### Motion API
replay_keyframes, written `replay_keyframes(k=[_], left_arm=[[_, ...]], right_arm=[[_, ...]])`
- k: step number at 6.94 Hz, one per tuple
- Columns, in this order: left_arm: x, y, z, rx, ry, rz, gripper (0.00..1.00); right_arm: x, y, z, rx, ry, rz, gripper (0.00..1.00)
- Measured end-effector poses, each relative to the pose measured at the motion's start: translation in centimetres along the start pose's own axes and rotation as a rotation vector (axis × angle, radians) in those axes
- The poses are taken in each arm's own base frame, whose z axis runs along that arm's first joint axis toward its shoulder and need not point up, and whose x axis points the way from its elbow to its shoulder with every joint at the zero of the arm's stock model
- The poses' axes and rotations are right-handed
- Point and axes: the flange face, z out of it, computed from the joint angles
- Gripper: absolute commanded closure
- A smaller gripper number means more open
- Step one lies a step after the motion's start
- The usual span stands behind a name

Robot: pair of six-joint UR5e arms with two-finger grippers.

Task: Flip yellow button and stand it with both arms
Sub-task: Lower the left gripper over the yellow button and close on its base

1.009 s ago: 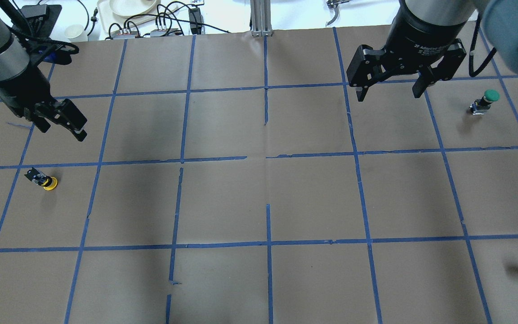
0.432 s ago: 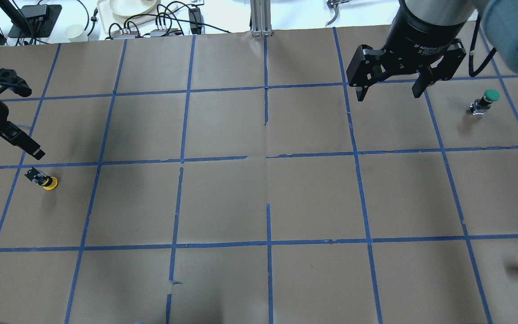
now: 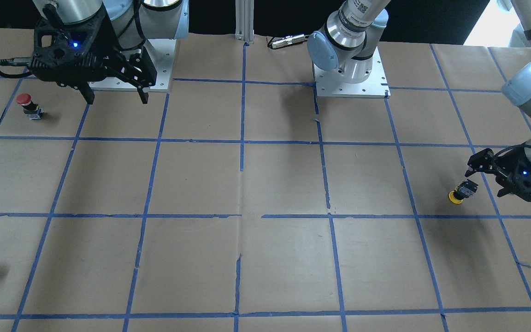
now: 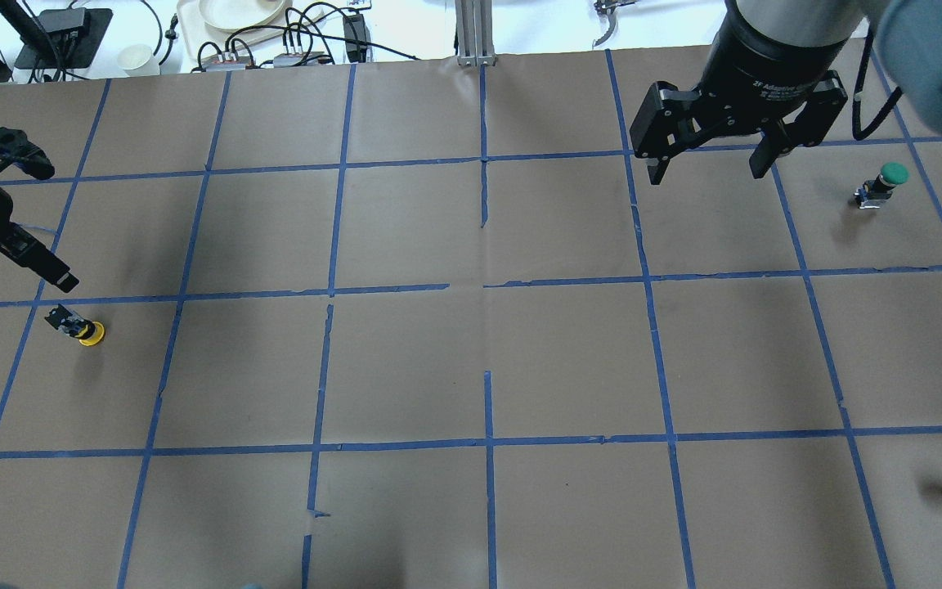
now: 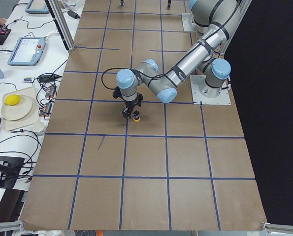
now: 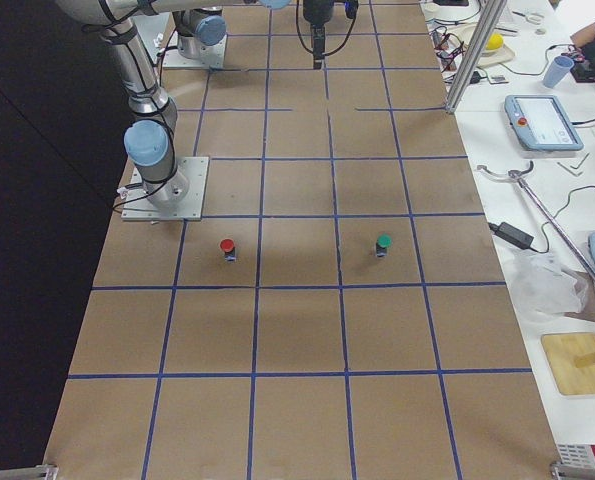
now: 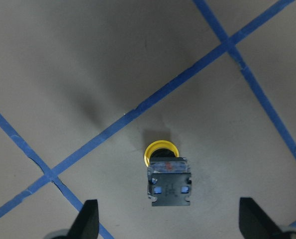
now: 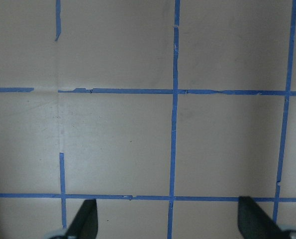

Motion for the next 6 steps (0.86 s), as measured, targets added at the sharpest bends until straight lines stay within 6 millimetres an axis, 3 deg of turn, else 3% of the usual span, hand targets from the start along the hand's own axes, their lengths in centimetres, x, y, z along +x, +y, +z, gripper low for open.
replay_keyframes(k=[3,4,6], left_arm=[[1.0,0.4,2.6,-0.011,0.049,-0.067,0.06],[1.6,0.4,3.0,-0.013,0.048,-0.091,0.13],[1.3,0.2,3.6,-0.003,0.011,-0.107,0.44]], right_arm=[[-0.1,0.2,-0.1,0.003,0.003,0.0,0.0],[-0.1,0.1,0.0,0.0,0.004,0.0,0.0],[0.0,-0.1,0.2,-0.002,0.01,0.001,0.0]])
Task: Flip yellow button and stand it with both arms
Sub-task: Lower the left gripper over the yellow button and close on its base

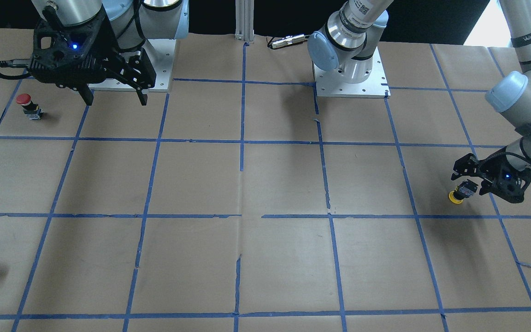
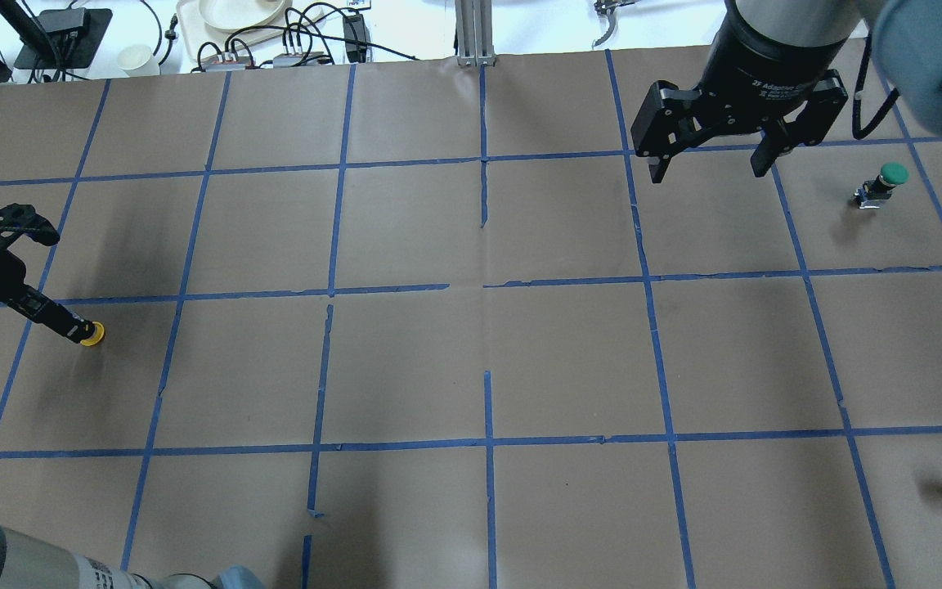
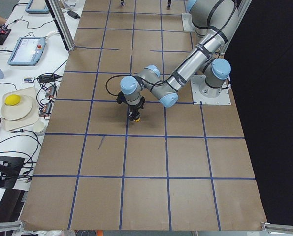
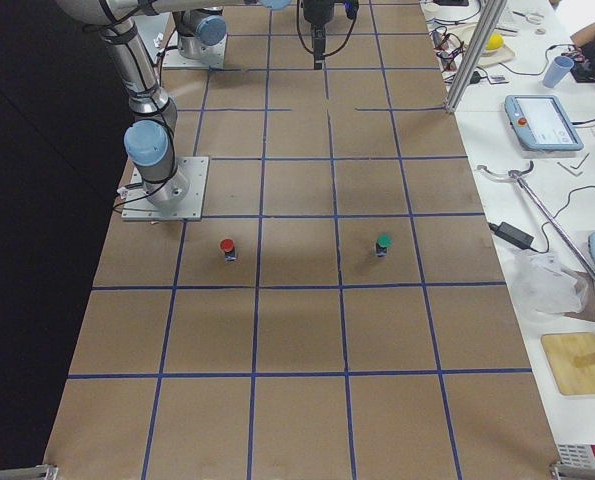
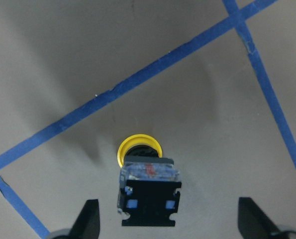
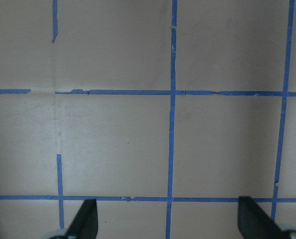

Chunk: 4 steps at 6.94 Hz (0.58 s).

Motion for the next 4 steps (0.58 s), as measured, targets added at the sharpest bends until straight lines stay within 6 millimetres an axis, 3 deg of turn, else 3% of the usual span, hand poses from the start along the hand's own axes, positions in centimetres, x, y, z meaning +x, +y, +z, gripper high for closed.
replay_keyframes(k=[2,4], left_arm=[[-0.21,-0.14,-0.16,0.011,-0.02,-0.002,0.46],[-0.2,-0.27,-0.19,0.016,-0.023,-0.002,0.62]], right_arm=[[0.03,0.05,0.17,-0.007,0.004,0.0,0.0],[-0.08,-0.1,0.47,-0.015,-0.004,0.003,0.0]])
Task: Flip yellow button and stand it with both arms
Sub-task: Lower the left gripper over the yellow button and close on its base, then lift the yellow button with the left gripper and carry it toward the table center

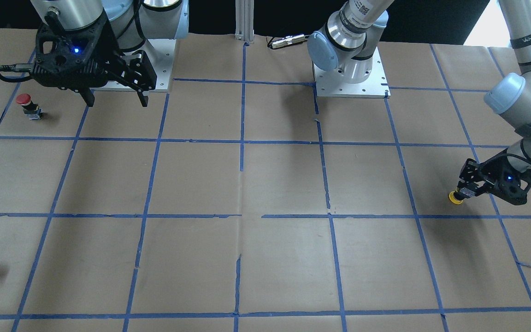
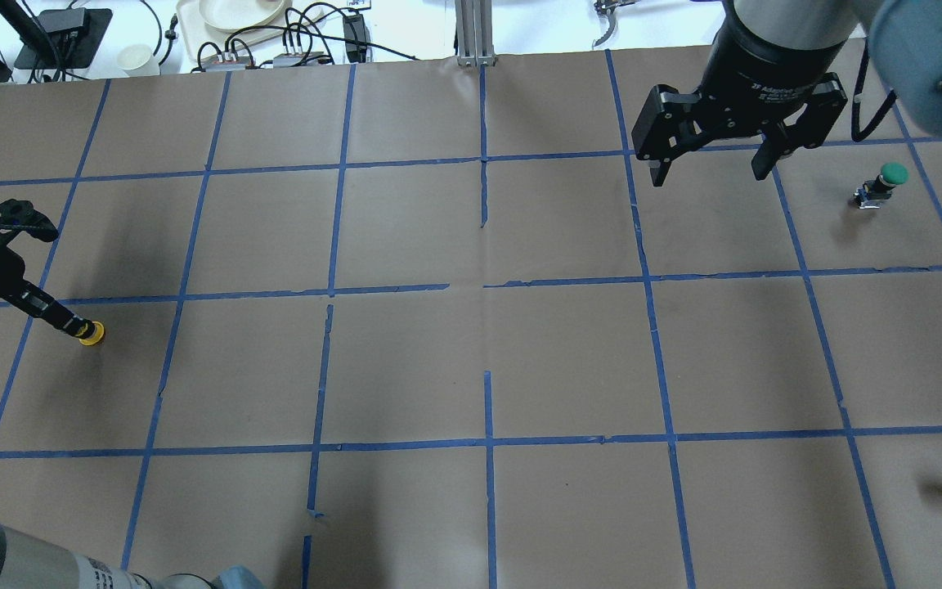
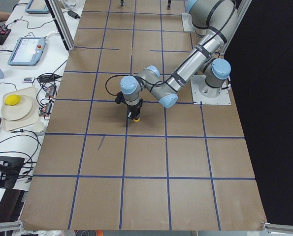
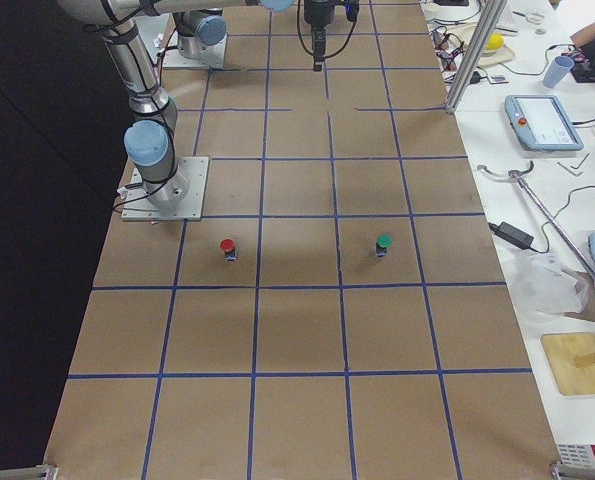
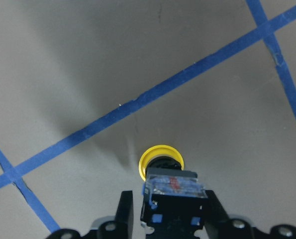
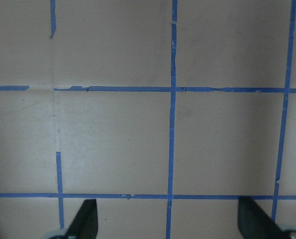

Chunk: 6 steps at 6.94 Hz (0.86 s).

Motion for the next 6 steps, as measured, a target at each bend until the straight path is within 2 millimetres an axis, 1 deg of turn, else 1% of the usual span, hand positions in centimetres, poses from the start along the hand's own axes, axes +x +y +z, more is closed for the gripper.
replay_keyframes(k=[1,2,3,4,5,6], left_arm=[[0.1,-0.2,-0.2,0.003,-0.004,0.003,0.64],[0.6,-0.9,-1.0,0.019,-0.013,0.014,0.66],[1.6,-1.6,-2.1,0.048,-0.009,0.02,0.68],[3.0,-2.0,-3.3,0.075,0.025,0.005,0.68],[4.8,-2.2,-4.5,0.106,0.104,-0.015,0.73],[7.5,-2.9,-5.7,0.122,0.195,-0.029,0.77]], right_arm=[[0.0,0.0,0.1,-0.003,-0.003,0.003,0.0],[0.0,0.0,0.2,-0.005,-0.004,0.004,0.0],[0.0,0.0,0.2,-0.007,-0.002,0.005,0.0],[0.0,0.0,0.3,-0.009,0.001,0.005,0.0],[0.0,0.0,0.3,-0.009,0.002,0.005,0.0],[0.0,0.0,0.3,-0.009,0.004,0.005,0.0]])
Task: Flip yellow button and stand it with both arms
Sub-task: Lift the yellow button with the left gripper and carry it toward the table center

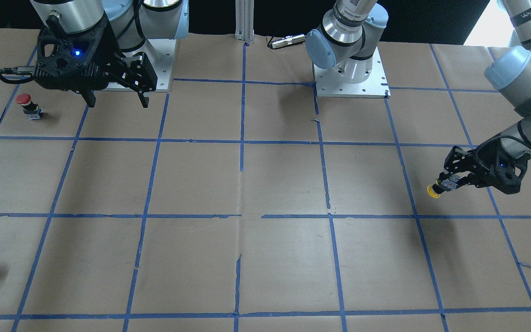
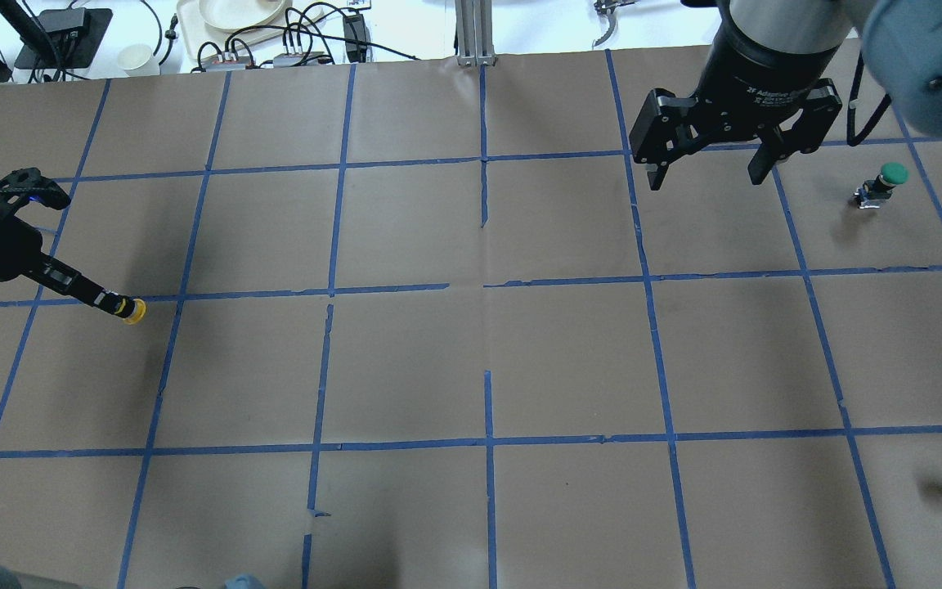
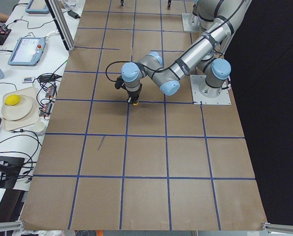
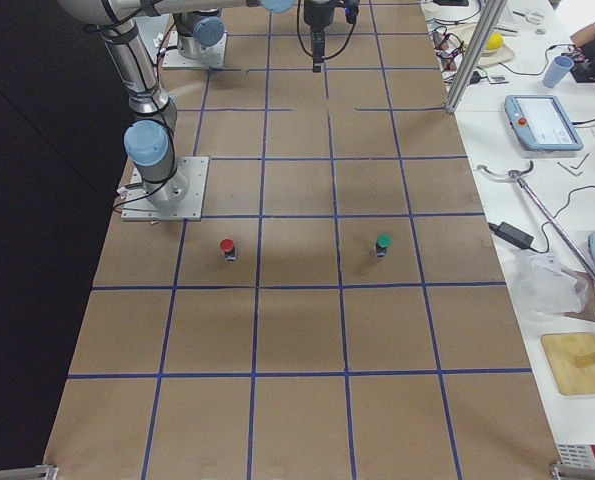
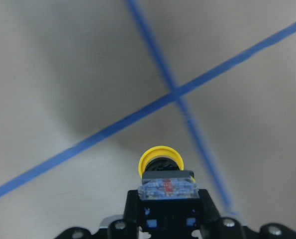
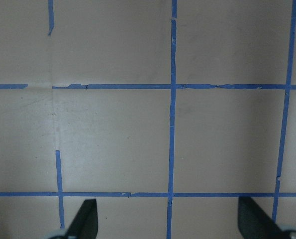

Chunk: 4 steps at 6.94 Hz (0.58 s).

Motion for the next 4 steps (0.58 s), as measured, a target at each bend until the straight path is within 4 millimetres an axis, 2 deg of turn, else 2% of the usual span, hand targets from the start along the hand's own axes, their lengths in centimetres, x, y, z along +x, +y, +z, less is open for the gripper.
replay_keyframes(k=[2,4], left_arm=[[8.4,-2.9,-1.2,0.024,0.157,-0.011,0.77],[14.9,-5.3,-0.9,0.116,0.404,-0.037,0.77]], right_arm=[[0.3,0.2,-0.4,0.004,0.004,0.005,0.0],[1.3,0.0,-0.9,0.008,-0.005,0.033,0.0]])
